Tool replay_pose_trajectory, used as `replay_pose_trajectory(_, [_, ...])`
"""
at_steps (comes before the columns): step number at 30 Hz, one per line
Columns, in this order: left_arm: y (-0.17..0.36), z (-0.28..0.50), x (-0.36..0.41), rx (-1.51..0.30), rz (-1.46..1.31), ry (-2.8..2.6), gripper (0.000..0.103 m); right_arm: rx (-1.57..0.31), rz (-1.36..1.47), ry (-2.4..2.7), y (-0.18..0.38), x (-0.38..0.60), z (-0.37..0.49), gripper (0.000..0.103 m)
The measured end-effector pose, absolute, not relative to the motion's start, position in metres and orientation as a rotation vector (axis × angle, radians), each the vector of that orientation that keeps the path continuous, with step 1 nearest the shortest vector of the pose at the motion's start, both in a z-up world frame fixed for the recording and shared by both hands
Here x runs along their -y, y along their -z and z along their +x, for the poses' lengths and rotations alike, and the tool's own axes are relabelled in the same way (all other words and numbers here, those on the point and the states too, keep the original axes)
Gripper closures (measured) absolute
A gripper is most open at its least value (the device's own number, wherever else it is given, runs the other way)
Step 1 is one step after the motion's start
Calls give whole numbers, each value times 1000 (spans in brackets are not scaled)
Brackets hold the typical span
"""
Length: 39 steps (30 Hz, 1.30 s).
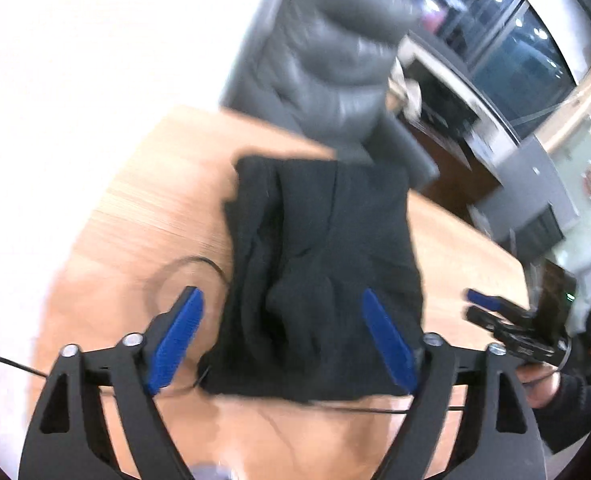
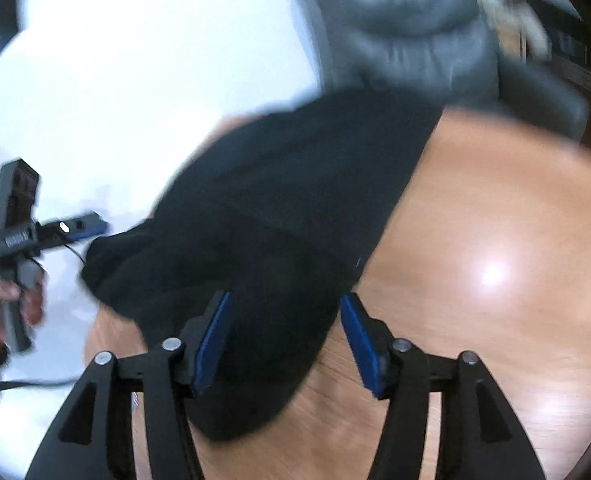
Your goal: Fold clothes
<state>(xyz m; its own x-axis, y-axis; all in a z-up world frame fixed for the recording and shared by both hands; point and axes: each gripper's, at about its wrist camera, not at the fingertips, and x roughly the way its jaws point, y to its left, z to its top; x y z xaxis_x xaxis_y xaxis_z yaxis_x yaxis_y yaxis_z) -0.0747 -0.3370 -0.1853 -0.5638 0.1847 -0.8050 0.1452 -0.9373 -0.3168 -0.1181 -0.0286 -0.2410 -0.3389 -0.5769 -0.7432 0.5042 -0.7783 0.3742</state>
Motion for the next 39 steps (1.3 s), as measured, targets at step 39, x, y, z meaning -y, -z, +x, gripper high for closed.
replay_pose_trajectory(39, [-35,208,11,436,-1415,-3614,0,-311,922,2253,13,-135,73,7])
